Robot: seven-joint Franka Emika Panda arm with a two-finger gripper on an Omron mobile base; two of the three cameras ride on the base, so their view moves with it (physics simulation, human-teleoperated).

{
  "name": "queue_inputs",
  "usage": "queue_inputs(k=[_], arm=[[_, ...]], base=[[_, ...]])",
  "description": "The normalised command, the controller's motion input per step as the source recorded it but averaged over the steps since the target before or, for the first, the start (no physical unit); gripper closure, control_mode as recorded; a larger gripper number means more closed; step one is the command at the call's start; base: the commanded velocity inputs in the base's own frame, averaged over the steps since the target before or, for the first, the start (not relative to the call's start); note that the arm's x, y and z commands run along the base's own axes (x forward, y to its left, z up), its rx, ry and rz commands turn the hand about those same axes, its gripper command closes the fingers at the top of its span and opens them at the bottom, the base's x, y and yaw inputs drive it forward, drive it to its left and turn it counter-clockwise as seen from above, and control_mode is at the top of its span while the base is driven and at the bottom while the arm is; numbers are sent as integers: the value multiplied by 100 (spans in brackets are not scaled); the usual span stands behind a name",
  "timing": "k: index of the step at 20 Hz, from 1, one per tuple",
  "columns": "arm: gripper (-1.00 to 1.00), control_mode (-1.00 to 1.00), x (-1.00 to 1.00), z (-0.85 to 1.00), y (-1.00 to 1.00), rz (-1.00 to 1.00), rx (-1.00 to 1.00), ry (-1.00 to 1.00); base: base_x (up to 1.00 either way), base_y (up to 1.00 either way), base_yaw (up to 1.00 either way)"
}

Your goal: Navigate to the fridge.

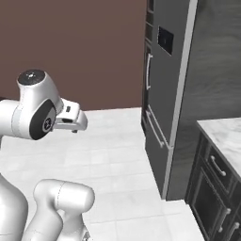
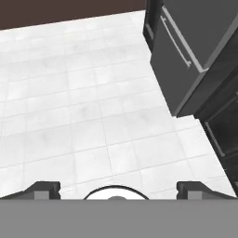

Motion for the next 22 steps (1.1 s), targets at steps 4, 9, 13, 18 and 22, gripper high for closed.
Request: queue_inputs(k=[4, 9, 13, 18, 22], arm=[[-100, 100, 0, 0, 0, 0, 0, 0], [-100, 100, 0, 0, 0, 0, 0, 0], [-100, 100, 0, 0, 0, 0, 0, 0], [-100, 100, 0, 0, 0, 0, 0, 0], [-100, 100, 0, 0, 0, 0, 0, 0]], base=[[100, 0, -40], [100, 12, -45], [100, 5, -49], [88, -2, -57], [56, 0, -71]])
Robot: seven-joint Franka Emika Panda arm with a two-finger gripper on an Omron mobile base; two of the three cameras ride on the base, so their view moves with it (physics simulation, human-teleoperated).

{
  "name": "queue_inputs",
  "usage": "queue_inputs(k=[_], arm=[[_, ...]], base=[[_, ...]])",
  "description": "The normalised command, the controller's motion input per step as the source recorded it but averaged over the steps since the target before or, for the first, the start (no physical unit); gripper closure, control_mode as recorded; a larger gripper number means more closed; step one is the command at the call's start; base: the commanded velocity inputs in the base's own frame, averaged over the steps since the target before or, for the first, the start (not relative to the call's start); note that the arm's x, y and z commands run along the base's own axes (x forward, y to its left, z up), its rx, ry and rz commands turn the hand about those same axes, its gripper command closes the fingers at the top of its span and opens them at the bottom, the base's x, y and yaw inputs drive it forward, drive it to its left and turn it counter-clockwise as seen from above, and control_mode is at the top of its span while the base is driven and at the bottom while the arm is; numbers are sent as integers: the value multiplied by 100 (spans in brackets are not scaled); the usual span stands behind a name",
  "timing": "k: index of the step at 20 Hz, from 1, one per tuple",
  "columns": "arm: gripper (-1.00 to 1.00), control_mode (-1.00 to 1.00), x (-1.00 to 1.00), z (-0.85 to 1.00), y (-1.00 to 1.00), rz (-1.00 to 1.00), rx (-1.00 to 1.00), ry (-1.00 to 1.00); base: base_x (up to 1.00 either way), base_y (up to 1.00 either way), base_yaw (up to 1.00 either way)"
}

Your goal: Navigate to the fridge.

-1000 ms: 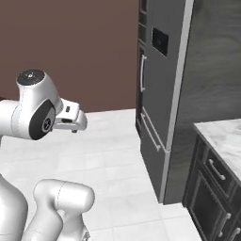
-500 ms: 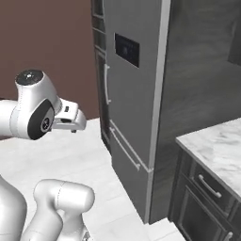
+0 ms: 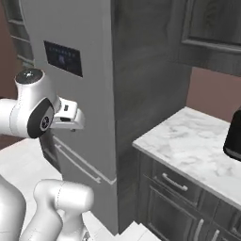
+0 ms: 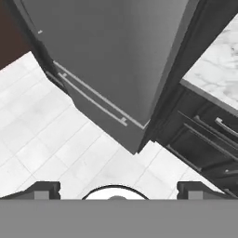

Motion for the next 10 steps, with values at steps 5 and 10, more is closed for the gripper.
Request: queue_inputs(k=[5, 10], arm=[[-100, 100, 0, 0, 0, 0, 0, 0], [-100, 100, 0, 0, 0, 0, 0, 0]], base=[[49, 8, -75], [25, 18, -71]])
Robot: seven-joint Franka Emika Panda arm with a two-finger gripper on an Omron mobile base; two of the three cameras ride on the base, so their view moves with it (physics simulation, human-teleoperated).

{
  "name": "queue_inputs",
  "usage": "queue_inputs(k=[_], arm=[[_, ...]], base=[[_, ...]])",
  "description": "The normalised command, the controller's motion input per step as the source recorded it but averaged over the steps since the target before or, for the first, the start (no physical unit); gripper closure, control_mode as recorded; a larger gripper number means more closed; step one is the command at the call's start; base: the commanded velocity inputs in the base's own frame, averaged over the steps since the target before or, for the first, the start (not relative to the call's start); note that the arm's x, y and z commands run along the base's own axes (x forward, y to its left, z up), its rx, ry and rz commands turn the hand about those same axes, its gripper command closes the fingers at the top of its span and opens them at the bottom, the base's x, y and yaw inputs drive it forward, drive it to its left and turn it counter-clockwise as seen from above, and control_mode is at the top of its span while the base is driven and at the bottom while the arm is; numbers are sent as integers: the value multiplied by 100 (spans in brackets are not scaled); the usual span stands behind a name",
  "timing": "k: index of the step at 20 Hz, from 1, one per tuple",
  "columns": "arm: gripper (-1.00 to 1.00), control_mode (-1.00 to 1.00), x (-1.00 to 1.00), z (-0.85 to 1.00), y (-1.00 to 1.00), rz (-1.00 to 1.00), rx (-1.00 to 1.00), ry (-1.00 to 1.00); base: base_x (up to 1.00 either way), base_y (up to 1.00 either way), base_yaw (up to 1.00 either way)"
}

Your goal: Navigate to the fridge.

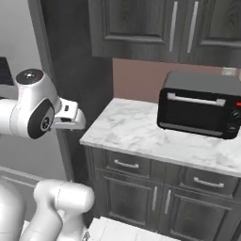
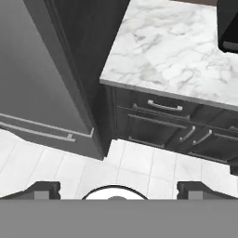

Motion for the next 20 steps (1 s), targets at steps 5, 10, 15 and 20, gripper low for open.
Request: queue_inputs(k=[5, 10, 15, 20], arm=[[-100, 100, 0, 0, 0, 0, 0, 0], [-100, 100, 0, 0, 0, 0, 0, 0], [-100, 100, 0, 0, 0, 0, 0, 0], [-100, 100, 0, 0, 0, 0, 0, 0]], base=[[-2, 67, -53], [-19, 99, -21], [0, 100, -15], [4, 60, -2]])
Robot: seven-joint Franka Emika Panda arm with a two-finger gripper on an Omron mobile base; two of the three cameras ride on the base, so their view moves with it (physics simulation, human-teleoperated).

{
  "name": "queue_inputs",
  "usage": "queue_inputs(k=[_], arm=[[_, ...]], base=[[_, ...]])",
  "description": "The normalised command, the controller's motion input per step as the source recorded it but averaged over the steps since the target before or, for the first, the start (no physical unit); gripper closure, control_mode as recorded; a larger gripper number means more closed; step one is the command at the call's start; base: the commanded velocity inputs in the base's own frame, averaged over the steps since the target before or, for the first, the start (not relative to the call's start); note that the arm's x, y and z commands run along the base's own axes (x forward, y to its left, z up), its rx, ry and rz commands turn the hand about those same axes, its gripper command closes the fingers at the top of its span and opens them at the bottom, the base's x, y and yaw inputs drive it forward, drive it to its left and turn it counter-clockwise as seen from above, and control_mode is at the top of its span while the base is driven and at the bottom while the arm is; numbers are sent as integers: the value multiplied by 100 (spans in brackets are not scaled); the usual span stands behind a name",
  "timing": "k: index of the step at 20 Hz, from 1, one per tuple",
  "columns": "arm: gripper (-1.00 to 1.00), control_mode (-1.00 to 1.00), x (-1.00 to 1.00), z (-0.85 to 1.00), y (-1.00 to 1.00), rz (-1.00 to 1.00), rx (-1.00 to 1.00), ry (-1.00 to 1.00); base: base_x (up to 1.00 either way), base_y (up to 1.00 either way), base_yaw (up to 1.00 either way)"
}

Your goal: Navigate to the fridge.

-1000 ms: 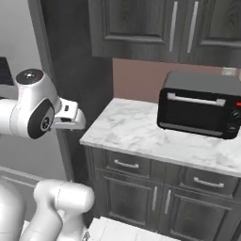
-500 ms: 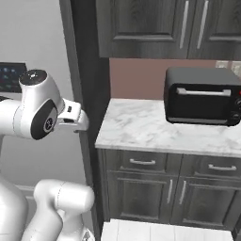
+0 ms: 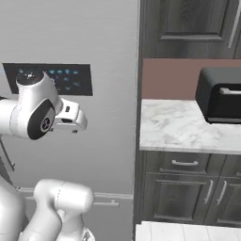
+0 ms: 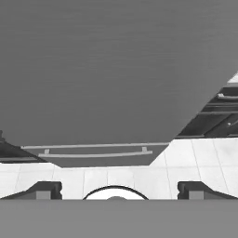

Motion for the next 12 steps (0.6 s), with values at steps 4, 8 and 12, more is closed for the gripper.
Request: queue_inputs(k=[4, 8, 12], arm=[[-100, 100, 0, 0, 0, 0, 0, 0], [-100, 100, 0, 0, 0, 0, 0, 0], [-100, 100, 0, 0, 0, 0, 0, 0]], base=[[0, 0, 0], [0, 0, 0], [0, 0, 0]])
